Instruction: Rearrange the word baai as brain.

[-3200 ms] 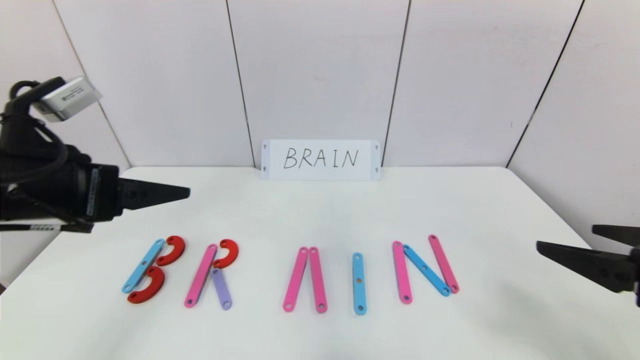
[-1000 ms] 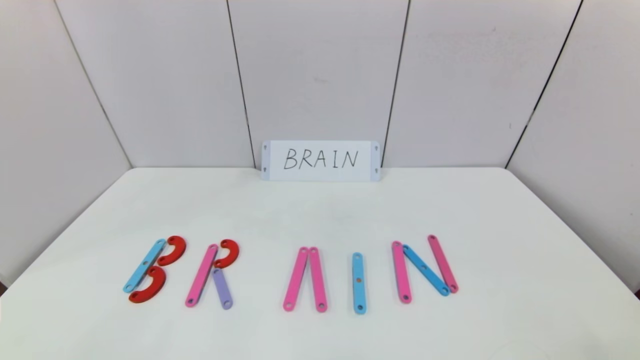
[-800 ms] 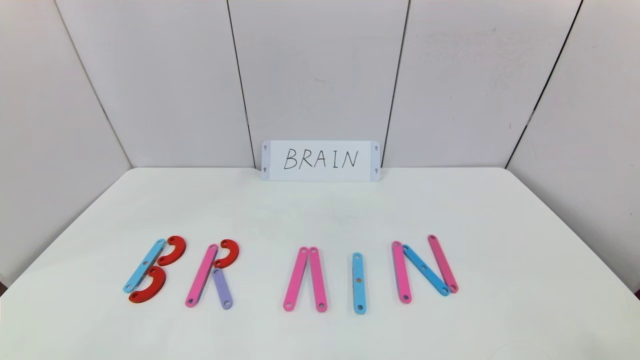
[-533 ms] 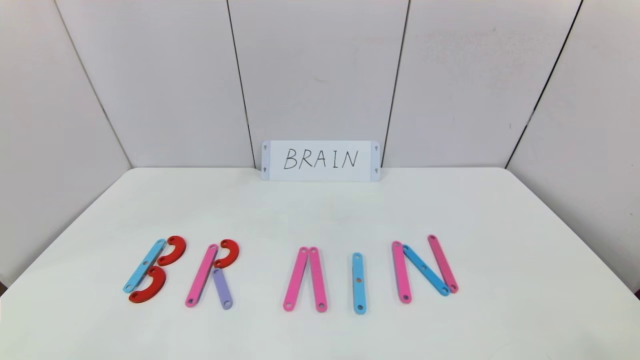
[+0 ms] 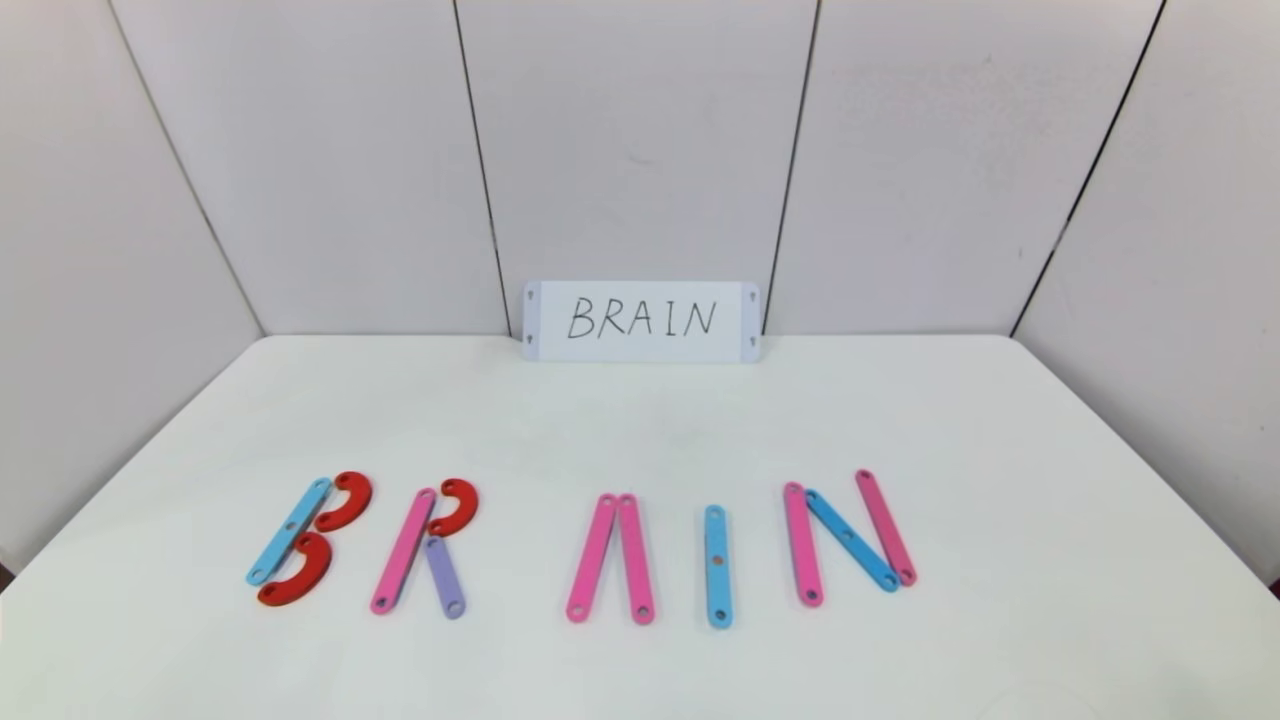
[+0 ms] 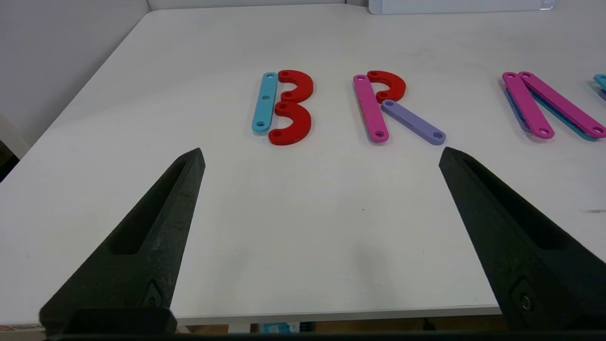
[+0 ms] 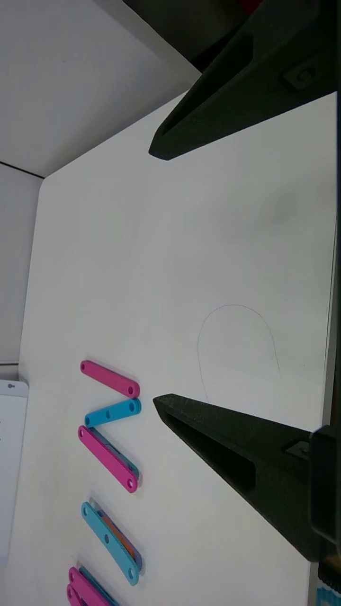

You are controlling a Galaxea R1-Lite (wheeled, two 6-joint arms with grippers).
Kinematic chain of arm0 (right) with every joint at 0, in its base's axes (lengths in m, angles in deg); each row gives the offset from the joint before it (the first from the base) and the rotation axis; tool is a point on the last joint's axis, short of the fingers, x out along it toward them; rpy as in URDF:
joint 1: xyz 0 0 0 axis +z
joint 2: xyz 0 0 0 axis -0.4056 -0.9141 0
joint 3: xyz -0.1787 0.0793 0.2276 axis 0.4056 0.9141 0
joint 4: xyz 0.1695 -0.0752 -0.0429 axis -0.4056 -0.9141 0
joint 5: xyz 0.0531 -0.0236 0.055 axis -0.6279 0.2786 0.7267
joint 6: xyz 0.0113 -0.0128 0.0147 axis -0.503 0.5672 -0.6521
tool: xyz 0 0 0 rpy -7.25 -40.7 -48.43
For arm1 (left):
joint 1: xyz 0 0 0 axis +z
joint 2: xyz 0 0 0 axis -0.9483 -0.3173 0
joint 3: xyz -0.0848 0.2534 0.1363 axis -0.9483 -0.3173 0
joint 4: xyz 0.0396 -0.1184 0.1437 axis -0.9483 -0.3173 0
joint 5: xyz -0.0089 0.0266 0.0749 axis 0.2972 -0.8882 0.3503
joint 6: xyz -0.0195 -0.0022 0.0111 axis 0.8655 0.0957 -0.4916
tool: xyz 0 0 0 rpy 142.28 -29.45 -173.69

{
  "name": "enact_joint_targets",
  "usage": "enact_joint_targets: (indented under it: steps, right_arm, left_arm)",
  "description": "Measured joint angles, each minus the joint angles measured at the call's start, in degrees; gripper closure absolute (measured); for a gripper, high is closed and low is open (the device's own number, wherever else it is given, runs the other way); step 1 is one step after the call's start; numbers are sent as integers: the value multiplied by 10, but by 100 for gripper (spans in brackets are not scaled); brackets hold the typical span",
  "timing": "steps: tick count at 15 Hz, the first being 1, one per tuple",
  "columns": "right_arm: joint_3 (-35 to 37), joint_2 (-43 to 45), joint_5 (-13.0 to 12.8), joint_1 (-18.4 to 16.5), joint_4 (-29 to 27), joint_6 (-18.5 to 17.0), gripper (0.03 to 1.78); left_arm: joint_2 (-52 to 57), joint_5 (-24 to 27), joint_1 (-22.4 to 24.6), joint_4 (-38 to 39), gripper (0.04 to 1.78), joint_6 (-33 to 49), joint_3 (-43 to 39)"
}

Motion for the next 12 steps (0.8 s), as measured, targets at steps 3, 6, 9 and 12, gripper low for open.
enact_joint_targets:
  steps: [3,6,9,12]
  right_arm:
    - [0,0,0,0,0,0,8]
    - [0,0,0,0,0,0,8]
    - [0,0,0,0,0,0,8]
    - [0,0,0,0,0,0,8]
  left_arm:
    - [0,0,0,0,8,0,0]
    - [0,0,0,0,8,0,0]
    - [0,0,0,0,8,0,0]
    - [0,0,2,0,8,1,0]
